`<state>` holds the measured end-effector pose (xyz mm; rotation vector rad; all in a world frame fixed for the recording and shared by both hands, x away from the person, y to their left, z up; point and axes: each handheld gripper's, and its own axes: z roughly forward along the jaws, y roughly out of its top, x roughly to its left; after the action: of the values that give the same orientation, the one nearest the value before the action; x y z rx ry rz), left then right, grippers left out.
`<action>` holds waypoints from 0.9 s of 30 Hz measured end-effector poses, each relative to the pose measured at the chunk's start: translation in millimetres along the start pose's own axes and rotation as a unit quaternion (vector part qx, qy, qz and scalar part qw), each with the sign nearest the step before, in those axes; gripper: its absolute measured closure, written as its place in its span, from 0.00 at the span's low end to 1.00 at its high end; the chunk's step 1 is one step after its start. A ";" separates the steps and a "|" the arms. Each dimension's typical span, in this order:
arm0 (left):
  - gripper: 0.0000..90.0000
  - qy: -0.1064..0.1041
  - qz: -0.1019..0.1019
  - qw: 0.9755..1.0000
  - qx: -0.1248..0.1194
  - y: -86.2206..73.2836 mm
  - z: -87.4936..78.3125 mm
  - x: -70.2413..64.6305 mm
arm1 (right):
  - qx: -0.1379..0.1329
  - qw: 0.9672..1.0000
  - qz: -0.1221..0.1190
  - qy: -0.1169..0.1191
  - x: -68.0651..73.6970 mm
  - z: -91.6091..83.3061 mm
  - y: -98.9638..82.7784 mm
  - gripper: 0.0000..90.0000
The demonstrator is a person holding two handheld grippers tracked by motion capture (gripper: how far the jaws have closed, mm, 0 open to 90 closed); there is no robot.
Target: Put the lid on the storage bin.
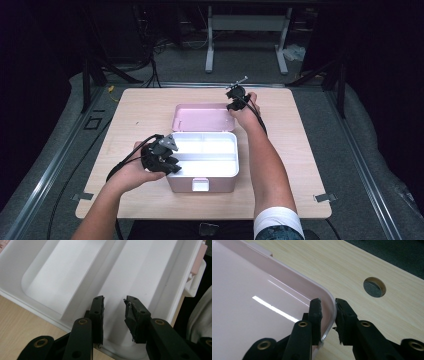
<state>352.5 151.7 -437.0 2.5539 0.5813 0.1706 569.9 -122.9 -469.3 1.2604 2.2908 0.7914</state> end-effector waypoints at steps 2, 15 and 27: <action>0.76 0.000 0.000 1.000 0.000 -0.1 0.0 0.0 | -0.001 1.000 0.000 0.000 -0.4 -0.3 0.1 0.85; 0.76 0.000 0.000 1.000 0.001 0.1 0.0 0.0 | -0.007 1.000 0.014 0.000 -1.2 -4.8 2.7 0.89; 0.76 -0.002 0.001 1.000 0.000 0.1 0.1 0.2 | -0.018 1.000 0.002 -0.005 -2.6 -19.0 12.3 0.91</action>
<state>352.7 151.7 -437.0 2.5547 0.5785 0.1662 567.7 -125.2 -446.8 1.2499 2.2579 0.8214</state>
